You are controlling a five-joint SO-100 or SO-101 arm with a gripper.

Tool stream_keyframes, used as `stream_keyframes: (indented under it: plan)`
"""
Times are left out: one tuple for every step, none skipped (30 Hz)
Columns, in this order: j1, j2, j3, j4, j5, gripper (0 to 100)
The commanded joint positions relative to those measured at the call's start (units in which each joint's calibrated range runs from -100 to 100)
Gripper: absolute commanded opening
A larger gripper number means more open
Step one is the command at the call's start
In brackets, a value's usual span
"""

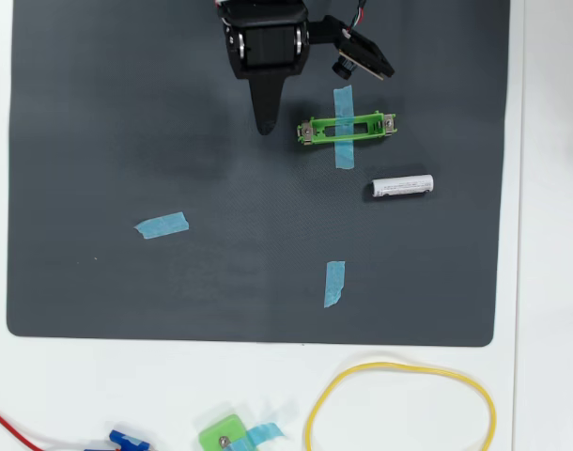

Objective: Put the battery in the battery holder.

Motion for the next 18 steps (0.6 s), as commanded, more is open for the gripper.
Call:
stream_keyframes:
  plan:
    - [0.29, -0.42, -2.81, 5.03, -0.28, 0]
    - [0.29, -0.42, -2.81, 5.03, -0.28, 0]
    - [0.29, -0.42, -2.81, 5.03, -0.28, 0]
    - [0.29, -0.42, -2.81, 5.03, -0.08, 0]
    - [0.29, -0.42, -2.81, 5.03, -0.02, 0]
    - [0.29, -0.42, -2.81, 5.03, 0.03, 0]
    - [0.29, -0.42, -2.81, 5.03, 0.03, 0]
    - [0.29, -0.42, -2.81, 5.03, 0.03, 0]
    - [0.29, -0.42, -2.81, 5.03, 0.03, 0]
    - [0.29, -0.42, -2.81, 5.03, 0.03, 0]
    - [0.29, -0.42, -2.81, 5.03, 0.03, 0]
    - [0.29, -0.42, -2.81, 5.03, 0.03, 0]
    - [0.29, -0.42, -2.81, 5.03, 0.03, 0]
    - [0.29, -0.42, -2.81, 5.03, 0.03, 0]
    - [0.29, -0.42, -2.81, 5.03, 0.03, 0]
    - [0.29, -0.42, -2.81, 5.03, 0.03, 0]
    - [0.29, -0.42, -2.81, 5.03, 0.03, 0]
    - [0.29, -0.42, -2.81, 5.03, -0.13, 0]
